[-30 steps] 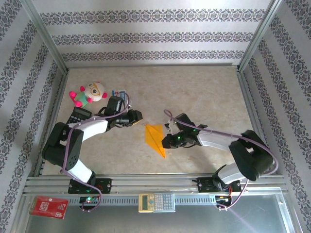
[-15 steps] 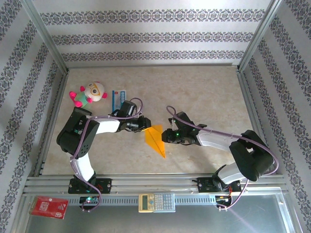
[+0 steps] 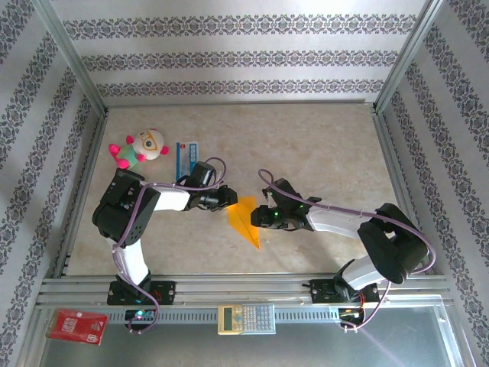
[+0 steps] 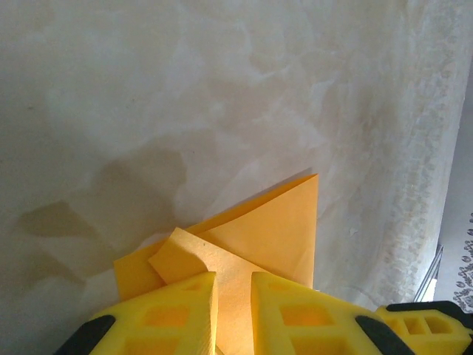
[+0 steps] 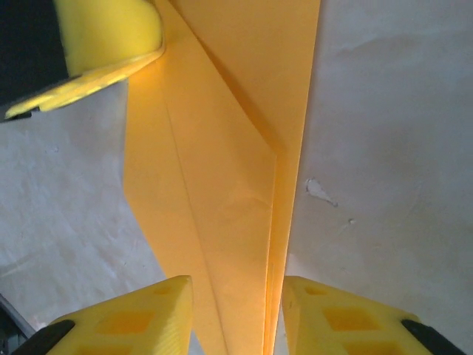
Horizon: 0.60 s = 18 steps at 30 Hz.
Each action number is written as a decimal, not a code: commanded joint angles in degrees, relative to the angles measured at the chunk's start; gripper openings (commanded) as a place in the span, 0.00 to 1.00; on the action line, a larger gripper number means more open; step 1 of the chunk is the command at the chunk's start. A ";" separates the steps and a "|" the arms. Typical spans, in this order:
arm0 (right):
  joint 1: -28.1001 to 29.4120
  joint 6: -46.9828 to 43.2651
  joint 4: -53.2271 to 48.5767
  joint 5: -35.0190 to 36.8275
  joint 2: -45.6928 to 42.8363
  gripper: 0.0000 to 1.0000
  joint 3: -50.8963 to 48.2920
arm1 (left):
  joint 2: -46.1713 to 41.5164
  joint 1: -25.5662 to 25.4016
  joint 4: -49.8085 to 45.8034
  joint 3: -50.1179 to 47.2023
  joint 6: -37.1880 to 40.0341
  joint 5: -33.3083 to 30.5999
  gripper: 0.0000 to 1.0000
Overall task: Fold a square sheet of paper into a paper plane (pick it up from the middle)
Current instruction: Turn over the paper at the center of the table.
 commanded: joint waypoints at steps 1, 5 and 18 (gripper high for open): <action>0.09 0.90 1.64 0.28 2.05 0.37 1.09 | 1.55 -0.37 1.59 -2.35 0.81 -2.89 0.21; 0.10 0.51 2.31 -0.59 3.16 0.37 1.24 | 1.48 -0.39 1.73 -2.12 0.74 -2.65 0.21; 0.04 0.23 5.01 -2.06 4.83 0.34 1.32 | 1.42 -0.39 1.64 -2.13 0.72 -2.44 0.21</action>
